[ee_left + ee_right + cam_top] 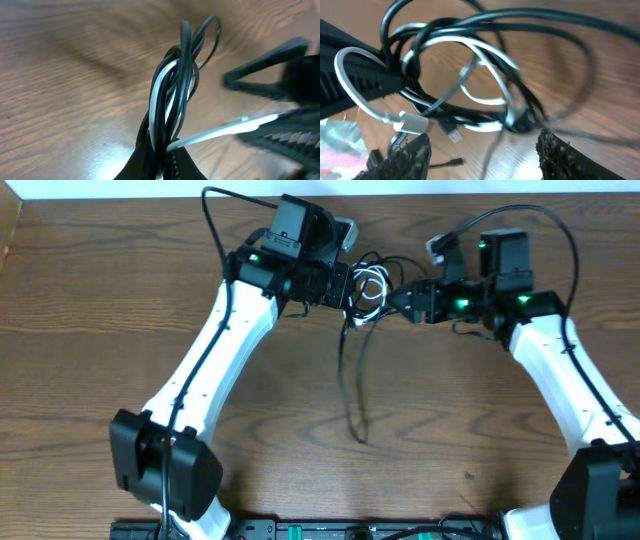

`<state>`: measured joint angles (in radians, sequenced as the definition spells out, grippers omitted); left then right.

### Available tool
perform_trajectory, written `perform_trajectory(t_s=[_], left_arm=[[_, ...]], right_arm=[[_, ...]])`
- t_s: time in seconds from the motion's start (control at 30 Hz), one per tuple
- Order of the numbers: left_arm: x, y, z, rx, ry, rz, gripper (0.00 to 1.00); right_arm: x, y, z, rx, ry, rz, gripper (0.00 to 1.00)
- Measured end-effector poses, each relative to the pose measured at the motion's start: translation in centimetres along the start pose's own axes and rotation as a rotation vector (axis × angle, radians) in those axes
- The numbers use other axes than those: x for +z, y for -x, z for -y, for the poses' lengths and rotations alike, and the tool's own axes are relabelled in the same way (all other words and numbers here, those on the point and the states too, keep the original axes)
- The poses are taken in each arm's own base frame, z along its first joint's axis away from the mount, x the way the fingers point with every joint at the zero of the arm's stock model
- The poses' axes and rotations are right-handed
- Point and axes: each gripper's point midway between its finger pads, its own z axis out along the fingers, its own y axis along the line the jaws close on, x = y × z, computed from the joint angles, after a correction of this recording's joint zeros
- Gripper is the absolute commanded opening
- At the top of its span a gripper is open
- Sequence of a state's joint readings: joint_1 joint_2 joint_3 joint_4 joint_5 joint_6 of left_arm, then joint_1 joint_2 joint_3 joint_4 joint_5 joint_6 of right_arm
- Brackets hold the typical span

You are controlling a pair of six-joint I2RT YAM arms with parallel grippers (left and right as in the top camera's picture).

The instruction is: Untangle cables

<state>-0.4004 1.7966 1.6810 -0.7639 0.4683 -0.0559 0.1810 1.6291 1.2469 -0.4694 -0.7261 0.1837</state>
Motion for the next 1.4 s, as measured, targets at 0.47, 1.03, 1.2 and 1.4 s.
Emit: perform_trajectory(t_s=[0.47, 1.03, 1.2, 1.4], left_arm=[[-0.7, -0.2, 3.0, -0.124, -0.248, -0.035, 0.07], [-2.4, 0.2, 5.5, -0.175, -0.46, -0.052, 0.07], [-2.4, 0.5, 5.5, -0.17, -0.467, -0.04, 0.07], [-2.5, 0.8, 5.5, -0.165, -0.47, -0.028, 0.07]], right_arm=[[1.8, -0.1, -0.7, 0.072, -0.087, 0.012, 0.5], [3.6, 2.0, -0.8, 0.204, -0.098, 0.108, 0.56], [3.5, 2.3, -1.7, 0.206, -0.041, 0.105, 0.56], [3.3, 2.3, -2.1, 0.214, 0.011, 0.091, 0.57]])
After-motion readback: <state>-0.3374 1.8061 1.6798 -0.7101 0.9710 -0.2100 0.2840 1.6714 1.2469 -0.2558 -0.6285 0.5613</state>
